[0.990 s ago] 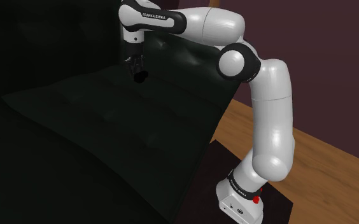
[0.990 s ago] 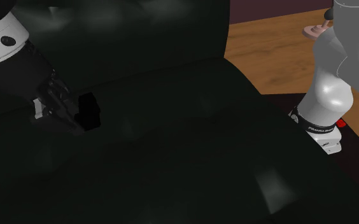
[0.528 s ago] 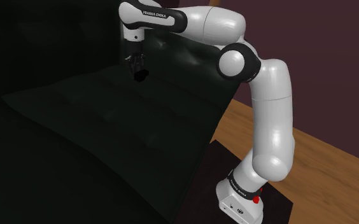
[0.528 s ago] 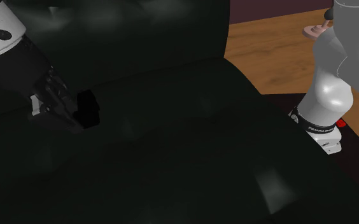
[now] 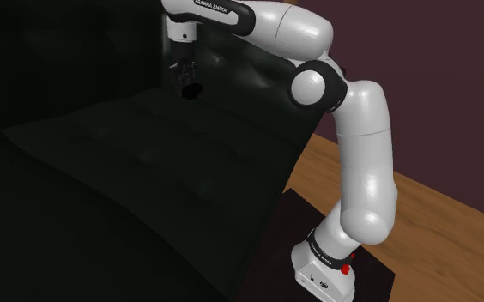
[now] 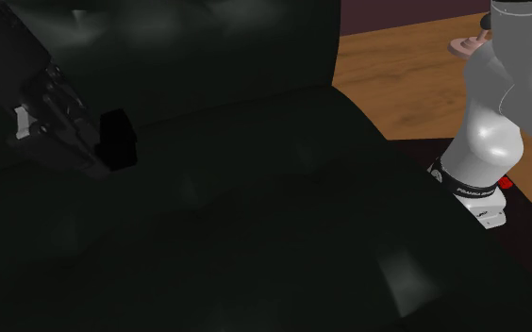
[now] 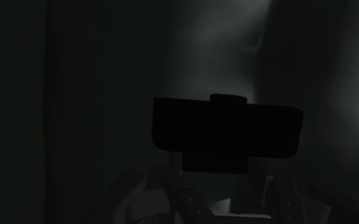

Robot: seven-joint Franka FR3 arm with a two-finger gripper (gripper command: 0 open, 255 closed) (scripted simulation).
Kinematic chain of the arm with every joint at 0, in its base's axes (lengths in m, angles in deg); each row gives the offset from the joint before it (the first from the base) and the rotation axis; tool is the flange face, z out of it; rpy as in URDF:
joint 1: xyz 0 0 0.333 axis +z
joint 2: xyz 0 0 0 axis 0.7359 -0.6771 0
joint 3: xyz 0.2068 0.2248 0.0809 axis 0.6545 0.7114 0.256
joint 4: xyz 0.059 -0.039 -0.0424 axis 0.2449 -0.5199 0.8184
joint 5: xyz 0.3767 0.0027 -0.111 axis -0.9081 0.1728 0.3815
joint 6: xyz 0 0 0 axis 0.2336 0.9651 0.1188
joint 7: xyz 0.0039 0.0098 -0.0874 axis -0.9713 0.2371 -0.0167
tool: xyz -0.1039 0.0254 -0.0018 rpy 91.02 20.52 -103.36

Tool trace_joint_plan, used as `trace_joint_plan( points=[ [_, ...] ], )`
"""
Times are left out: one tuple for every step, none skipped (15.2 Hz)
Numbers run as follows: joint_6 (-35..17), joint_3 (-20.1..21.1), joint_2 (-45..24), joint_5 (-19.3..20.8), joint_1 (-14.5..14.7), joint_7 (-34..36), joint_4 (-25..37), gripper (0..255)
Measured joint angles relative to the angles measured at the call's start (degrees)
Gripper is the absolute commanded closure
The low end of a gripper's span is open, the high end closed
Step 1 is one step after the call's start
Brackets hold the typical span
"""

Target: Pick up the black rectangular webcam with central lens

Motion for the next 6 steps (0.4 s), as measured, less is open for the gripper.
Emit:
trace_joint_plan(
  points=[
    [0.78,-0.02,-0.24,0.03,0.06,-0.03,1.01,255],
    [1.88,-0.04,-0.84,0.07,0.19,-0.06,2.71,255],
    [3.20,-0.06,-1.61,0.13,0.38,-0.07,4.82,255],
    [4.77,-0.10,-2.46,0.20,0.54,-0.17,7.26,255],
    [5.85,-0.11,-2.73,0.23,0.65,-0.17,8.58,255],
    [6.40,-0.13,-3.01,0.25,0.70,-0.22,9.42,255]
  ],
)
